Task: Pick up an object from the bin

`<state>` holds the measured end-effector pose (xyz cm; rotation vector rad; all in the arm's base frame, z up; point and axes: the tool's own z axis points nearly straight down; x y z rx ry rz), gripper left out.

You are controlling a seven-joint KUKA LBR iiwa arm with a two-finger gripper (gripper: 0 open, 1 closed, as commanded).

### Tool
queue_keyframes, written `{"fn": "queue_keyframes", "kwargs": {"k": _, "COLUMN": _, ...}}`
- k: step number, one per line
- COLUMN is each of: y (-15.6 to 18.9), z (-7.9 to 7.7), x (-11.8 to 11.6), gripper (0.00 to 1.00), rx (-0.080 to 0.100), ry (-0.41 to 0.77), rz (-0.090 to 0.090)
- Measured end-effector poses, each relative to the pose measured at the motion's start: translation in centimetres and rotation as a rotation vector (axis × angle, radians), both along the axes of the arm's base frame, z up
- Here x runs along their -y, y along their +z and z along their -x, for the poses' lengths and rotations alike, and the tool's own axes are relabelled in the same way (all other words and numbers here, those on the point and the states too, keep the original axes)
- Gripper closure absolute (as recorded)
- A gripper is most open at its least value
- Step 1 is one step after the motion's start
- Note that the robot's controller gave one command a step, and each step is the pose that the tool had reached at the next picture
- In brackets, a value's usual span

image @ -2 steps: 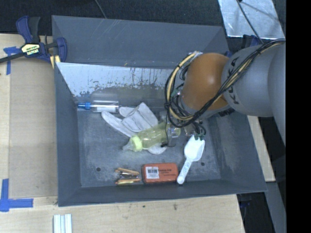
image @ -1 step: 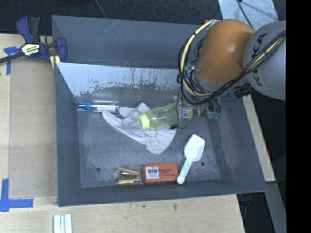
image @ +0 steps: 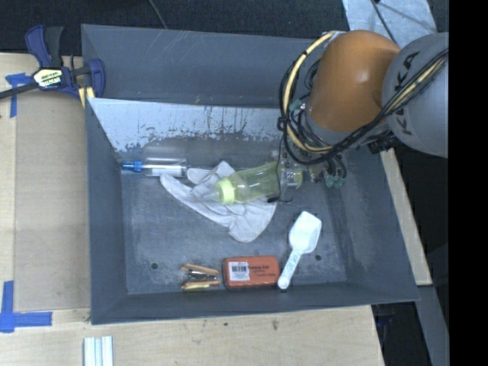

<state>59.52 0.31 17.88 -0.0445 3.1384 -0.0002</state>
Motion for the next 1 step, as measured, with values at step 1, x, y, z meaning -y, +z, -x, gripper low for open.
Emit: {"fn": "queue_keyframes", "kwargs": {"k": 1, "y": 5.69, "z": -1.5, "x": 1.33, "gripper": 1.0, "rx": -0.003, "ry": -0.005, "rz": -0.001}}
